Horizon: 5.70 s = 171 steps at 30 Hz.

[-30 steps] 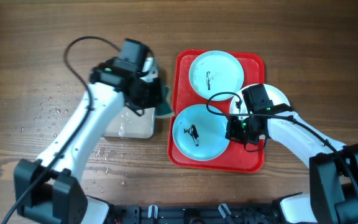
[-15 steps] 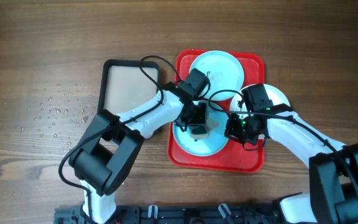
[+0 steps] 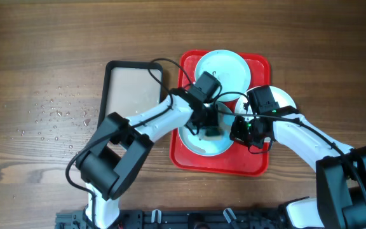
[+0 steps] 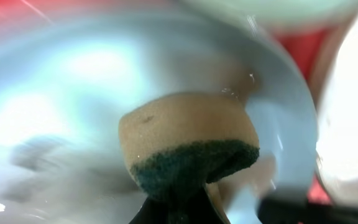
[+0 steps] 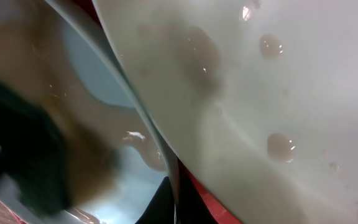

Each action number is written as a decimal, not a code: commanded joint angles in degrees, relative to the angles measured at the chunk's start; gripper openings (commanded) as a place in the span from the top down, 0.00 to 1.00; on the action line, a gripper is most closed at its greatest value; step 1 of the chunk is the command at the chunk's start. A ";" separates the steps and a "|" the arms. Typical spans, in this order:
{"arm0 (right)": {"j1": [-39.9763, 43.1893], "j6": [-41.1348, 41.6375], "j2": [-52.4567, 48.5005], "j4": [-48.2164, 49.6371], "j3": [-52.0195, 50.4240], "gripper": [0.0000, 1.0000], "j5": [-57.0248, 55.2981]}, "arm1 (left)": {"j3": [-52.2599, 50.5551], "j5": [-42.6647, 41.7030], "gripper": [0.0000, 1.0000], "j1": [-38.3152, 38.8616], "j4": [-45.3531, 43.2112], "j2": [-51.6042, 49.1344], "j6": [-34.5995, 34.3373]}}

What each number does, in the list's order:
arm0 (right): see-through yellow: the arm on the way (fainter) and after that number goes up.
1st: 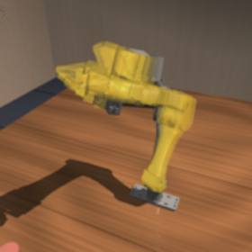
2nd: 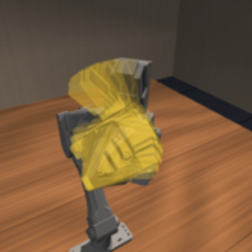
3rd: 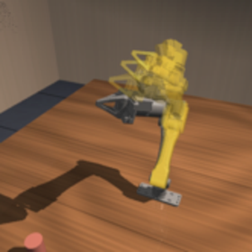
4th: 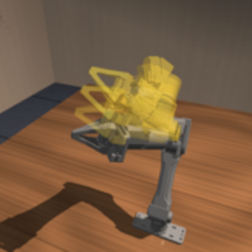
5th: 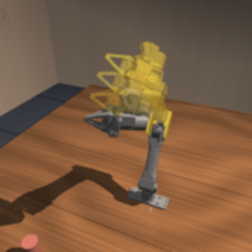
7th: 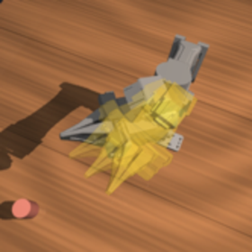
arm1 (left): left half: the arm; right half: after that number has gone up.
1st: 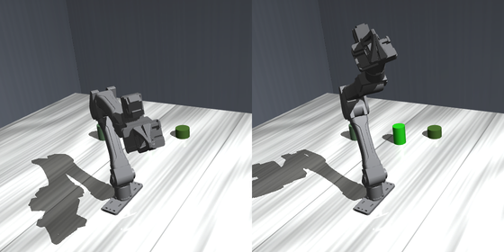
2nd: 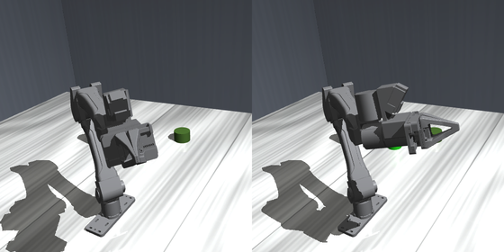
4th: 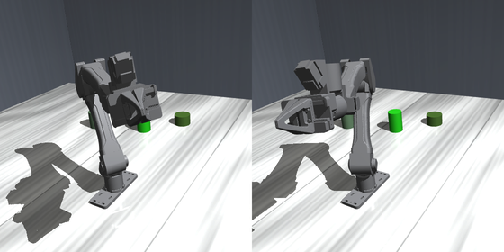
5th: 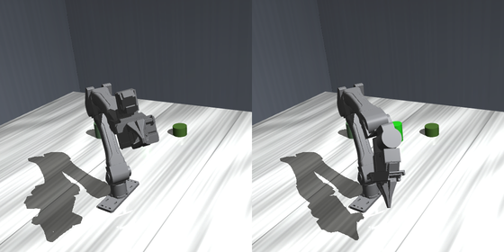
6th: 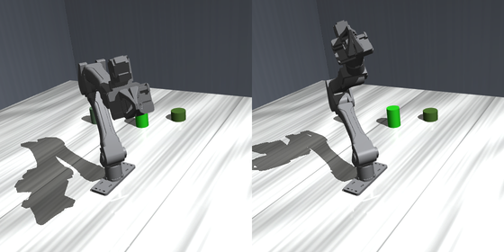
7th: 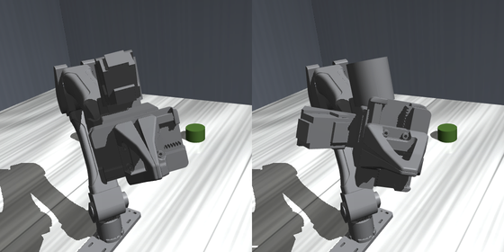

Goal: Clean dirty plates on tray and stack at the side
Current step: 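Rub sponge across the white plate surface while right gripper holds it, then scrub sponge along the white plate rim with the left gripper, then carry sponge back into the black tray with the left gripper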

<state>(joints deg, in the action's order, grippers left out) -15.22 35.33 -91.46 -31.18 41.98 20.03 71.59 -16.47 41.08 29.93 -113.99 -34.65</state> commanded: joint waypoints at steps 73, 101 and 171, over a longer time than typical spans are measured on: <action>-0.02 7.89 -1.70 9.44 -0.42 0.96 2.91 | -1.07 5.46 0.96 4.42 12.66 -2.36 10.27; -0.02 4.11 -1.70 7.32 -0.42 0.96 3.98 | -0.37 4.00 0.96 -6.97 -0.81 -2.43 4.59; -0.02 -1.05 -1.70 5.68 -0.42 0.96 2.29 | 12.66 29.09 0.96 -12.39 33.07 18.60 -6.05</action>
<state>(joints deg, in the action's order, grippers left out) -15.66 38.72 -92.42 -25.65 41.76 25.39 82.98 13.30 32.91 61.73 -101.73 -41.25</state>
